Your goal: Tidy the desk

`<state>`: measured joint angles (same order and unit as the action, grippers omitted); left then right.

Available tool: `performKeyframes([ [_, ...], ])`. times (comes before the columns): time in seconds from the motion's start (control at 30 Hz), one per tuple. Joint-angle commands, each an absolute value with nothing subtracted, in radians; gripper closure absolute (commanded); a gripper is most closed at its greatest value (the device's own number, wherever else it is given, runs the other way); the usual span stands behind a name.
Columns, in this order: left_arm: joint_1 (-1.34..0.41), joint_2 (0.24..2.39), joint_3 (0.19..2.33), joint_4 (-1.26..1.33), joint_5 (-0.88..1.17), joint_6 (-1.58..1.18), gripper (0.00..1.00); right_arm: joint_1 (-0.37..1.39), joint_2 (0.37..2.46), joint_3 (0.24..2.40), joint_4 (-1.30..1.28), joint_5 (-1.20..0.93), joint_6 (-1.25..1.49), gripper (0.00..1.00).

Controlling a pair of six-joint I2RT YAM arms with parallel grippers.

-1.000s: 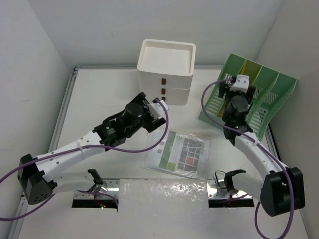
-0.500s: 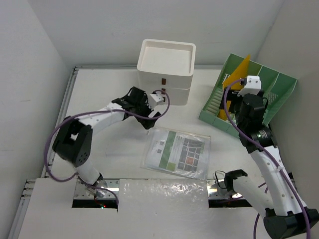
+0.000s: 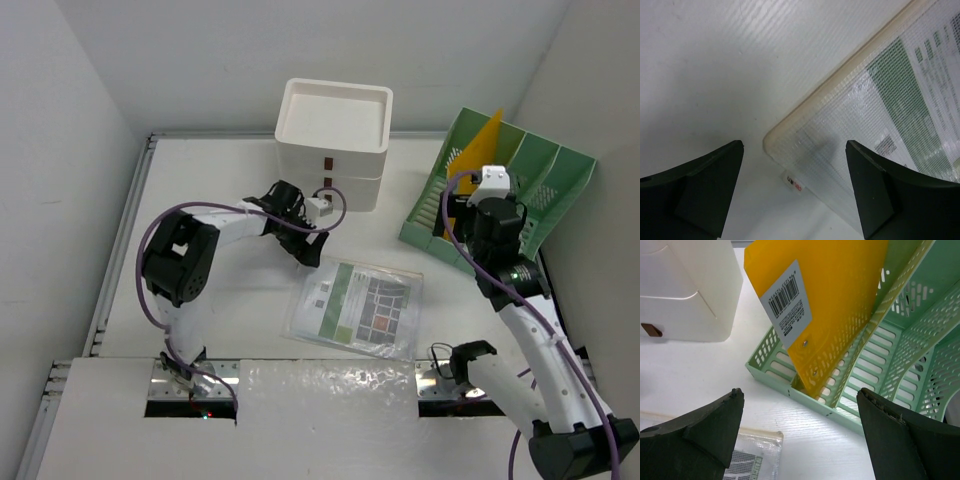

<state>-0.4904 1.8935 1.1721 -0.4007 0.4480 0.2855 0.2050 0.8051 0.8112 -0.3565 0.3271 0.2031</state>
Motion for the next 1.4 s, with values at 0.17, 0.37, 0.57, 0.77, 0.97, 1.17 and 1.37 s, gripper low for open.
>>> performKeyframes([
  [0.17, -0.546, 2.014, 1.207, -0.436, 0.489, 0.291, 0.36, 0.202, 0.784, 0.804, -0.347, 0.299, 0.209, 0.10],
  [0.37, -0.557, 2.006, 1.204, -0.482, 0.433, 0.308, 0.94, 0.202, 0.775, 0.801, -0.344, 0.284, 0.212, 0.10],
  [0.57, -0.557, 1.965, 1.209, -0.549, 0.460, 0.389, 0.89, 0.202, 0.776, 0.807, -0.356, 0.261, 0.199, 0.10],
  [0.77, -0.557, 1.931, 1.241, -0.632, 0.408, 0.472, 0.71, 0.201, 0.765, 0.801, -0.356, 0.258, 0.190, 0.10],
  [0.97, -0.560, 1.991, 1.218, -0.657, 0.339, 0.489, 0.84, 0.201, 0.752, 0.790, -0.345, 0.258, 0.186, 0.12],
  [1.17, -0.572, 1.913, 1.175, -0.595, 0.383, 0.523, 1.00, 0.209, 0.788, 0.853, -0.405, -0.053, 0.040, 0.14],
  [1.37, -0.575, 1.590, 1.098, -0.503, 0.391, 0.535, 1.00, 0.412, 0.912, 0.986, -0.500, -0.388, -0.066, 0.15],
])
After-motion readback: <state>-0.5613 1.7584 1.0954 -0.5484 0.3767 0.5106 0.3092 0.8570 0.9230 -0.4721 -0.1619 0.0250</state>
